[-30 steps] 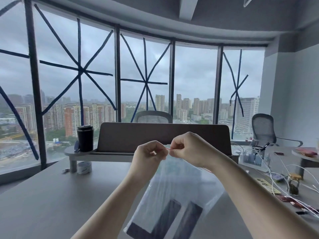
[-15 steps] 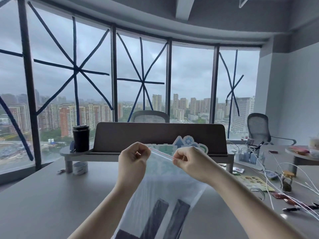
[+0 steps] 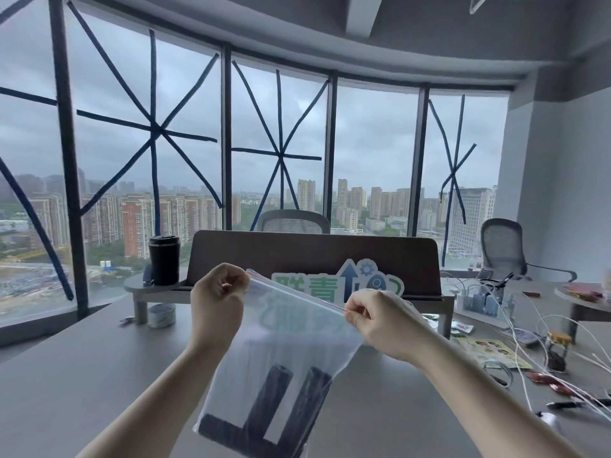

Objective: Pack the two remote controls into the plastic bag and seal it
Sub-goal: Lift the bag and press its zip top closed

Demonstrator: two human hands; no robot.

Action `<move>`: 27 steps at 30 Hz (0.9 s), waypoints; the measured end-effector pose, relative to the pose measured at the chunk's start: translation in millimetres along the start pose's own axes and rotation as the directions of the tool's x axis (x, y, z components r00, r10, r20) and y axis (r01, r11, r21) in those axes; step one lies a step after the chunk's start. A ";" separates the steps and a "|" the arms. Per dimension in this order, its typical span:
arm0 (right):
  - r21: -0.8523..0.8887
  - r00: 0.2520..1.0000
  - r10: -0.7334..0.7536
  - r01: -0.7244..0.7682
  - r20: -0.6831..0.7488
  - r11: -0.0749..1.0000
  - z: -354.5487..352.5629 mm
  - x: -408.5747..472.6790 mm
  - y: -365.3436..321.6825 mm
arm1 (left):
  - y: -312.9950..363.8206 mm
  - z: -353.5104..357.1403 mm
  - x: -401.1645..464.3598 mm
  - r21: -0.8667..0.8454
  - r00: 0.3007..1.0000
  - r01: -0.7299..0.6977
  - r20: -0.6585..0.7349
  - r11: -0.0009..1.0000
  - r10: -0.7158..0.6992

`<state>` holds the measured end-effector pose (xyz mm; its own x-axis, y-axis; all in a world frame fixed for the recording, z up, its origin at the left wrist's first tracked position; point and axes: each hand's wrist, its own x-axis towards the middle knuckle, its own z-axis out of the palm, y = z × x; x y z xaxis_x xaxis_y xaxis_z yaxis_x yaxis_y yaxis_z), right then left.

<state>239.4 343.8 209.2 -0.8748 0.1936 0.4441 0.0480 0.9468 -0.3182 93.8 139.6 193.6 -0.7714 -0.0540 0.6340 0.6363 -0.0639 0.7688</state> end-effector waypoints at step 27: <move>0.418 0.967 0.183 -0.094 -0.179 0.904 121.1 155.4 -68.7 | -122.0 -78.0 116.4 -0.100 0.911 0.407 -0.034 0.908 -0.411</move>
<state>41.8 277.7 198.6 -0.7505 0.4065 0.5210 -0.0762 0.7300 -0.6792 -73.5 63.4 167.1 -0.9644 -0.0569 0.2583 0.2644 -0.1795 0.9476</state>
